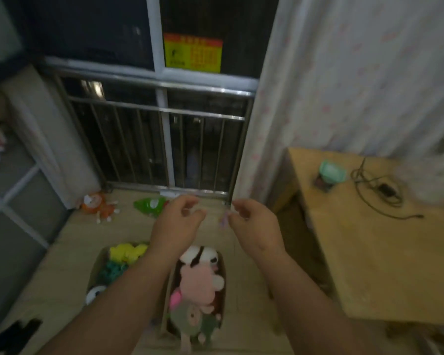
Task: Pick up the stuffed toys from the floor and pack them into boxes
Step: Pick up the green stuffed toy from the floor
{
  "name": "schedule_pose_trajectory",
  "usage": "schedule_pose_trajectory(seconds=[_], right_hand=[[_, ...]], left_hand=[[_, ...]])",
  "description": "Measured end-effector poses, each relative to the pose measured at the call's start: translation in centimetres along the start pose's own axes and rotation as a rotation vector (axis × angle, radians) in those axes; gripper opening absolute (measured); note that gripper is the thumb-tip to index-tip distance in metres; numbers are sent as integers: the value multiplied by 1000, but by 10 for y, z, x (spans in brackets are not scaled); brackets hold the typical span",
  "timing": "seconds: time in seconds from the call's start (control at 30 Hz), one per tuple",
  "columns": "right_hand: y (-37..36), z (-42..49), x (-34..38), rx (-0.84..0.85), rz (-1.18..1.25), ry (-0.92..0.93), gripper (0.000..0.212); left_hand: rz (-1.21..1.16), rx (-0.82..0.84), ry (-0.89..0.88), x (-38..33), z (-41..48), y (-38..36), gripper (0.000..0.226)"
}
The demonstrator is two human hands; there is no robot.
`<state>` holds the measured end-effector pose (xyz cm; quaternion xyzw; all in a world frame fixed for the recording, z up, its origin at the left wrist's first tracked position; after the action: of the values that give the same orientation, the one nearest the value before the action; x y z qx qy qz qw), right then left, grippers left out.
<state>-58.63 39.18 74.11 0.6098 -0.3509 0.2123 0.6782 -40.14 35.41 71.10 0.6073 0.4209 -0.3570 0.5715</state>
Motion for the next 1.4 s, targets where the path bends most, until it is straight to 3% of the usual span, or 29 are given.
schedule_pose_trajectory(seconds=[0.2, 0.4, 0.77, 1.1, 1.4], right_hand=[[96, -25, 117, -156, -40, 193, 34], [144, -48, 179, -241, -24, 301, 34], [143, -70, 217, -285, -29, 310, 33], [137, -59, 169, -260, 1, 213, 36], [123, 6, 161, -70, -7, 325, 39]], left_hand=[[22, -65, -234, -142, -40, 76, 28], [-53, -116, -339, -202, -65, 131, 25], [-36, -60, -401, -215, -73, 161, 30], [2, -10, -365, -204, -48, 128, 28], [-18, -138, -266, -194, -18, 117, 25]])
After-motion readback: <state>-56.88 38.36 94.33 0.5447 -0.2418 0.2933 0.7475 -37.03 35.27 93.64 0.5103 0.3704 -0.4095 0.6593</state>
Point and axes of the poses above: each hand's wrist, its own z-axis towards the middle knuckle, its own y-axis out of the back of the hand, x = y × z, the point moved 9 cm from there along z, towards the middle knuckle, and after that the axes turned 2 degrees about y, right-handed, at the moved point
